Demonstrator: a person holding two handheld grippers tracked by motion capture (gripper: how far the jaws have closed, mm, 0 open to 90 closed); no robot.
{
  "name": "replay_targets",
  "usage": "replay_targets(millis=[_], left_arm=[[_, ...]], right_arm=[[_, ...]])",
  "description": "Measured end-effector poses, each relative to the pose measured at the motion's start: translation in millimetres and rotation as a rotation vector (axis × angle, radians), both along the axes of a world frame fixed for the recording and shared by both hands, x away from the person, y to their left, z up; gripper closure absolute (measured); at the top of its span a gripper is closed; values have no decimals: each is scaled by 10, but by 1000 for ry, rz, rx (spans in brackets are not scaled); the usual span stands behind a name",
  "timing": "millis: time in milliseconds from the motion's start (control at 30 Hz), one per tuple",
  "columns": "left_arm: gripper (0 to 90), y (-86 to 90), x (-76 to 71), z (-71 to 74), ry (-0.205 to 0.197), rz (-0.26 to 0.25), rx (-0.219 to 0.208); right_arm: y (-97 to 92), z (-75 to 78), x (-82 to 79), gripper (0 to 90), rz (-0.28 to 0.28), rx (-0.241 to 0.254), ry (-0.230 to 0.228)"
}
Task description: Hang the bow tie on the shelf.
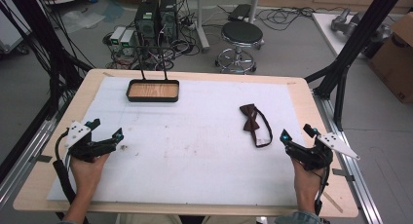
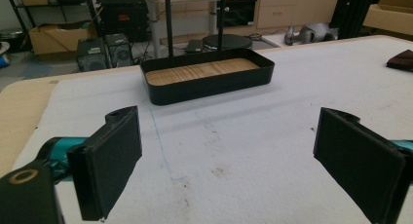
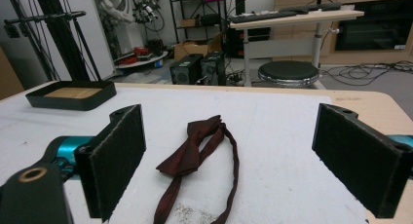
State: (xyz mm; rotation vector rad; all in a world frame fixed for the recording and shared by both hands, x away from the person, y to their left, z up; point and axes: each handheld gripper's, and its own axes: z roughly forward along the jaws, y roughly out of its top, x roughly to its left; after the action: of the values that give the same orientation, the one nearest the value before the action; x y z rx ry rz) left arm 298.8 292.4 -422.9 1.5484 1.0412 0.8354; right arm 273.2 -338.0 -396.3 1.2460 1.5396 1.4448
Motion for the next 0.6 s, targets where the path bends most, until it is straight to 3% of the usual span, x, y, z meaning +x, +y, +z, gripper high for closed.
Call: replay_targets(millis=[400,600], left_arm=[[107,-18,-23,21,-20,-2,-16],[107,-37,-12,23,-24,-5,-16]], right_arm=[[17,16,11,113,0,17,0],[100,44,128,114,4,-33,12]])
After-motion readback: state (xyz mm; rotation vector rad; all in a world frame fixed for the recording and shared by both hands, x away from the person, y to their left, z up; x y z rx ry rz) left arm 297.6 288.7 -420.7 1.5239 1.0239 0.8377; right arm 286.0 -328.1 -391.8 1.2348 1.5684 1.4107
